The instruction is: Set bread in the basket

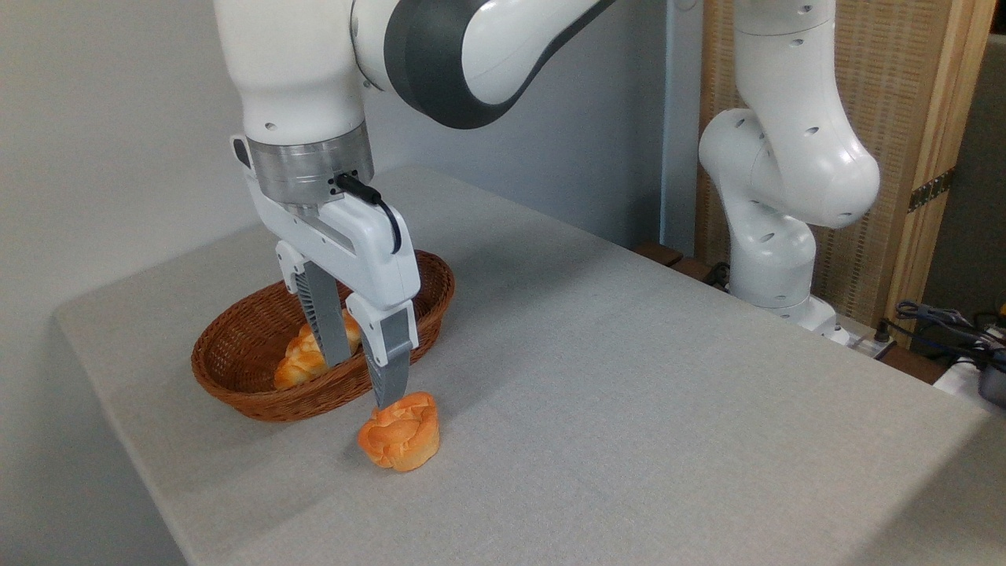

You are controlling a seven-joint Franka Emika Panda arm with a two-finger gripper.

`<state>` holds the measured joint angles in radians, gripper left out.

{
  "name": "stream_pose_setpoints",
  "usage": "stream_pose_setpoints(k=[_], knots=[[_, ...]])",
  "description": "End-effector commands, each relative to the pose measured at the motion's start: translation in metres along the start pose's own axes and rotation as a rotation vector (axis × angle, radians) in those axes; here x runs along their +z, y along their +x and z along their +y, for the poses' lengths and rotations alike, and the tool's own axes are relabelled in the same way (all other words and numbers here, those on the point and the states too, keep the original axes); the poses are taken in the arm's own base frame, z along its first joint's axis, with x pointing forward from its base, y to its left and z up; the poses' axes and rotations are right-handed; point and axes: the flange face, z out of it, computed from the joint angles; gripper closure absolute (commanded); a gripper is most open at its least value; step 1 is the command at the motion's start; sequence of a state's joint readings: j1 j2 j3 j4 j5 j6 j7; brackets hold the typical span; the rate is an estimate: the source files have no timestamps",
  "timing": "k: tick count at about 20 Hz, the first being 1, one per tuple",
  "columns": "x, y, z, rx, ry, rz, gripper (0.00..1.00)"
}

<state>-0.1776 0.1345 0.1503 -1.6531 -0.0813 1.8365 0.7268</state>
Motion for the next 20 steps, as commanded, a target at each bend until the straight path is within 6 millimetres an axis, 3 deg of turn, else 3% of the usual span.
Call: stream_pose_setpoints(k=[1,5,14,18,20], knots=[[0.000,0.003,0.002,0.014,0.003,0.007,0.00],[-0.016,0.005,-0.001,0.011,0.023,0.031,0.00],[-0.017,0.003,0.000,0.007,0.010,0.027,0.00],[-0.013,-0.001,0.002,0.001,0.001,0.018,0.00],[0.010,-0.006,0.007,0.001,-0.028,-0.011,0.00]])
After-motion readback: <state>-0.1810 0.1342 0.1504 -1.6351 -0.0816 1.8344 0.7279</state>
